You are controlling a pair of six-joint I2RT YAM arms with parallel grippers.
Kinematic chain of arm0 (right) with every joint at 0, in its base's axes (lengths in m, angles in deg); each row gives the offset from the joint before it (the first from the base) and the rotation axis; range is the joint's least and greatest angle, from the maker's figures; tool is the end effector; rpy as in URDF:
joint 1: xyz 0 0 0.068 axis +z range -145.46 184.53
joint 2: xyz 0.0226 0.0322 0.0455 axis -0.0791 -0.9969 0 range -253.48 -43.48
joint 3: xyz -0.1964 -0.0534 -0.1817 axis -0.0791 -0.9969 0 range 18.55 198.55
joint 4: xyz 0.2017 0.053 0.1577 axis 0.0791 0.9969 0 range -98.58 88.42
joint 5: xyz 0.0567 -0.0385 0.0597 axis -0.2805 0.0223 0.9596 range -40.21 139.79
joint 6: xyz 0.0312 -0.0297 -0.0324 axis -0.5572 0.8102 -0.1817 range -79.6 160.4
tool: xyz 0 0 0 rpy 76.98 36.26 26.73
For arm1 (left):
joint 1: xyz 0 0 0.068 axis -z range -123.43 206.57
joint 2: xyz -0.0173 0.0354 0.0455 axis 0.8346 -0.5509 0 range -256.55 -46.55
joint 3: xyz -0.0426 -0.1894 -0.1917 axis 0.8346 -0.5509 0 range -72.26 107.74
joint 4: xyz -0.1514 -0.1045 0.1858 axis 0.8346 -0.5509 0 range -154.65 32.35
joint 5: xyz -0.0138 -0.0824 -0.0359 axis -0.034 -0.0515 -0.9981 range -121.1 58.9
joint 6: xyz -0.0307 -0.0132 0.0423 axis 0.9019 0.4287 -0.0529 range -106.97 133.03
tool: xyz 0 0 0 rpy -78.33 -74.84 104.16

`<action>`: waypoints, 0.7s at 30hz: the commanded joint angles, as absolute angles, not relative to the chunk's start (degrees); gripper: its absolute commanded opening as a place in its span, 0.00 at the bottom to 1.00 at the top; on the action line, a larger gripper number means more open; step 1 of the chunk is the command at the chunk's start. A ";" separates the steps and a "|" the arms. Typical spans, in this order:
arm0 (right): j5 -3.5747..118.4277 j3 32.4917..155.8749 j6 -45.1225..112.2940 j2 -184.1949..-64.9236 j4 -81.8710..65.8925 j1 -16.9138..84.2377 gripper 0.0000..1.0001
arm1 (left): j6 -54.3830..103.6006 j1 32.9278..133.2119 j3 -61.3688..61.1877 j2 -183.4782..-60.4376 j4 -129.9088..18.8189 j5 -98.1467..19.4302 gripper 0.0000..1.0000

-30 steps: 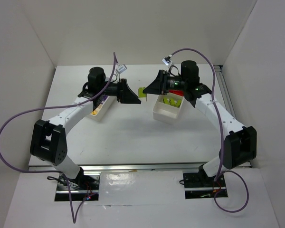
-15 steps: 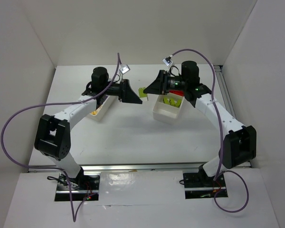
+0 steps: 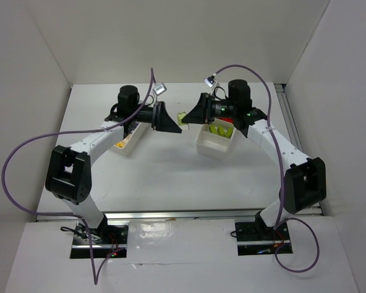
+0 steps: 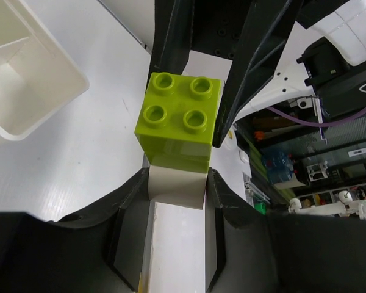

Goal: Sort the legos into containers by color

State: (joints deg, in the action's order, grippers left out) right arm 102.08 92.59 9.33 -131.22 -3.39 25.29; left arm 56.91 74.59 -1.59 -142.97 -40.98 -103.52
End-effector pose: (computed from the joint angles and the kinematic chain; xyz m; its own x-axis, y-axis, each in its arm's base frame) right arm 0.3195 0.1512 0.3466 -0.7326 0.0599 -0.6781 -0.6288 0.3219 0.7078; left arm 0.3508 -0.1497 0.3101 -0.7934 0.0379 -0.6075 0.6086 0.0308 -0.7929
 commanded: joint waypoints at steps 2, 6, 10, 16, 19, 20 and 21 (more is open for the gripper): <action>97.79 94.05 9.21 -130.59 -4.54 25.89 0.12 | 51.98 75.37 1.48 -142.44 -42.79 -105.28 0.00; 88.84 92.30 6.84 -126.72 -8.04 23.97 0.09 | 49.94 76.52 0.70 -142.44 -46.30 -103.96 0.00; 81.98 92.29 6.21 -124.60 -8.85 22.91 0.09 | 48.11 77.05 0.07 -142.44 -49.46 -102.82 0.00; 71.78 92.29 7.96 -121.53 -4.38 21.85 0.09 | 42.66 78.19 6.03 -146.04 -59.55 -95.72 0.00; 57.76 92.29 8.50 -117.15 1.94 21.23 0.09 | 40.28 81.60 14.27 -150.85 -67.82 -86.67 0.00; 54.13 91.77 8.50 -116.17 5.01 21.23 0.09 | 39.49 82.58 16.66 -152.53 -69.50 -84.64 0.00; 50.53 91.76 8.50 -115.03 6.60 20.63 0.09 | 39.48 83.54 19.12 -154.37 -73.43 -79.66 0.00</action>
State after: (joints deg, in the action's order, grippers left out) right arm 66.23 92.04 7.41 -119.97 0.78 21.75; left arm 43.57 80.34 12.62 -150.84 -64.13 -90.38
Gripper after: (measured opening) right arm 0.438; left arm 0.453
